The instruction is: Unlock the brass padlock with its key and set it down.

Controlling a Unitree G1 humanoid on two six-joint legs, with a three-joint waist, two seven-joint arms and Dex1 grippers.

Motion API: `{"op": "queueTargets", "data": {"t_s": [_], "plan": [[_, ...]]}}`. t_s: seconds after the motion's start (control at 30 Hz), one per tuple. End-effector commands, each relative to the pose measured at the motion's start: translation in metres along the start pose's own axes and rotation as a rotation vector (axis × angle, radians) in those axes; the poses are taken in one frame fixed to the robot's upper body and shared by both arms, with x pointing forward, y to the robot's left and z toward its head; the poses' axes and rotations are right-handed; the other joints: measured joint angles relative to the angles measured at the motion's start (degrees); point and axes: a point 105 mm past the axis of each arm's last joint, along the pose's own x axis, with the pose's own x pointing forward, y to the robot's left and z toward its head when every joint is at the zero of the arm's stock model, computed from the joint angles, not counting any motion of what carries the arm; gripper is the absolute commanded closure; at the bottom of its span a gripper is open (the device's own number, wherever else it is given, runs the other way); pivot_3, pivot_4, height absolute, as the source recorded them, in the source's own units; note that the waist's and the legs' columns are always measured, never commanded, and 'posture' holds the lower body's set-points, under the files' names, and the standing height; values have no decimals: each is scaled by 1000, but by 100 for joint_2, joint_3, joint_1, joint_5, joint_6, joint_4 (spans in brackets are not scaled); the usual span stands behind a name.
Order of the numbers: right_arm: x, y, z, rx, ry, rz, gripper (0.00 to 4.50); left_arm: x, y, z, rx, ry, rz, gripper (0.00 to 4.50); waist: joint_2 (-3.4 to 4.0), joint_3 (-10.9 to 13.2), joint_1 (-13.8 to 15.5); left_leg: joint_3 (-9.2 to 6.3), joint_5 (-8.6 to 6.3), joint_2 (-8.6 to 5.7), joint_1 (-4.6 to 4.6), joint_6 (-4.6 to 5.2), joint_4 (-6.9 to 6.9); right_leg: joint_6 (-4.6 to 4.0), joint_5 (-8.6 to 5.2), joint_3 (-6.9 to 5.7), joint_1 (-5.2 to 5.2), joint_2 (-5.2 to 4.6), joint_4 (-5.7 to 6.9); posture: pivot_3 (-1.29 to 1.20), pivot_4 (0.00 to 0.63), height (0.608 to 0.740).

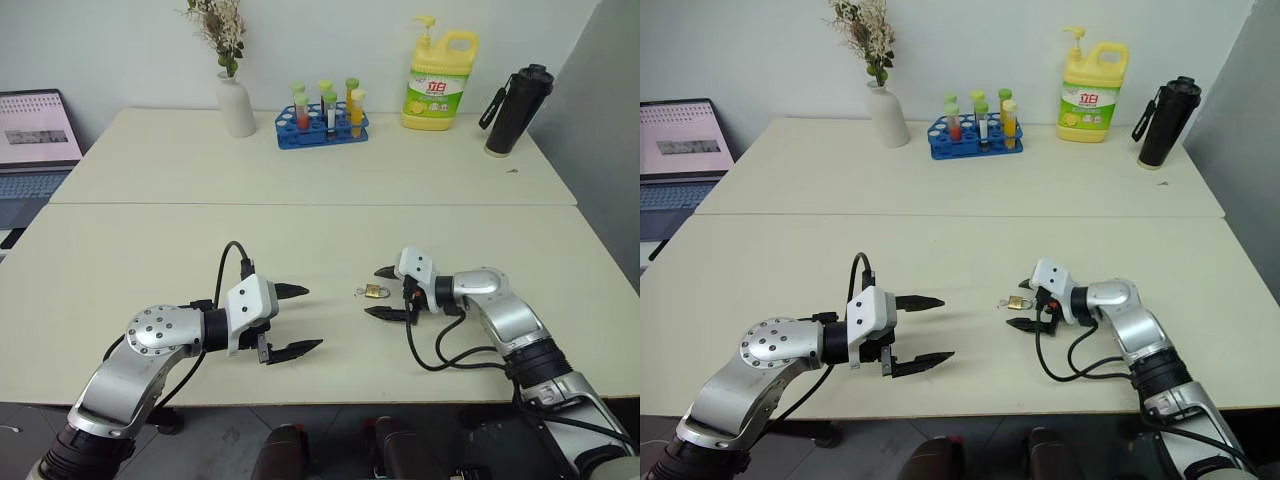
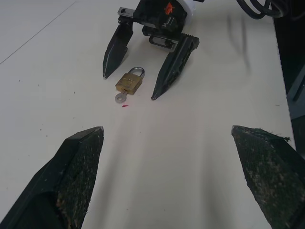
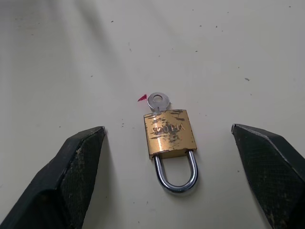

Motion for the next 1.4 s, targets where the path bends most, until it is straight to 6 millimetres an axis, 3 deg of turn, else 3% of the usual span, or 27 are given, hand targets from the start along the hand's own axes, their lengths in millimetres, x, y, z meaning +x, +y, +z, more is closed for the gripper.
{"op": "queueTargets", "data": {"t_s": [0.03,0.13,0.33,0.47,0.5,0.67,0.83,1.07,1.17,1.4], "plan": [[2,-1,5,-27,-10,7,38,-2,5,8,43,-17,21,0,0,0,0,-1,0,0,0,0,0,0,0,1,0,0,0,0,150,740],[0,-1,2,-34,-4,15,38,-2,6,8,47,-17,24,0,0,0,0,-1,0,3,1,0,0,0,0,1,0,0,1,0,150,740],[-3,-7,-5,-152,31,-38,2010,0,8,9,50,-22,38,0,0,0,0,0,0,0,2,0,2,2,-1,1,2,0,1,0,150,740],[2,-3,-4,-119,17,-40,3448,1,8,7,50,-19,40,0,-1,-1,1,0,0,2,5,0,3,3,-1,1,4,0,3,0,150,740],[1,-3,-5,-130,27,-39,3560,1,8,7,50,-18,39,0,-1,-1,1,-1,0,3,5,0,3,2,0,1,5,0,4,0,150,740],[-5,-2,-5,-168,24,-50,3559,-1,11,5,49,-9,42,0,-1,-1,2,-1,0,2,7,0,3,2,0,1,6,0,4,0,150,740],[-18,-10,31,-260,-83,-120,3559,-3,18,7,-12,-33,77,0,0,0,11,0,0,-1,1,0,4,2,0,1,3,0,2,0,150,740],[-43,-17,73,-791,-17,-308,3559,-4,36,30,-99,-132,123,0,0,0,13,-6,0,-2,-5,0,2,8,-4,-1,0,-1,1,0,150,740],[-51,-11,91,-1186,9,-387,3559,1,48,52,-158,-221,123,0,-1,1,17,-4,0,-5,-5,-1,3,18,-10,-1,-1,0,2,0,150,740],[-52,-6,104,-1315,-79,-454,3559,3,60,67,-230,-257,112,0,-4,0,-13,2,2,0,-1,-3,3,-2,2,9,-1,-1,3,0,150,740]]}}
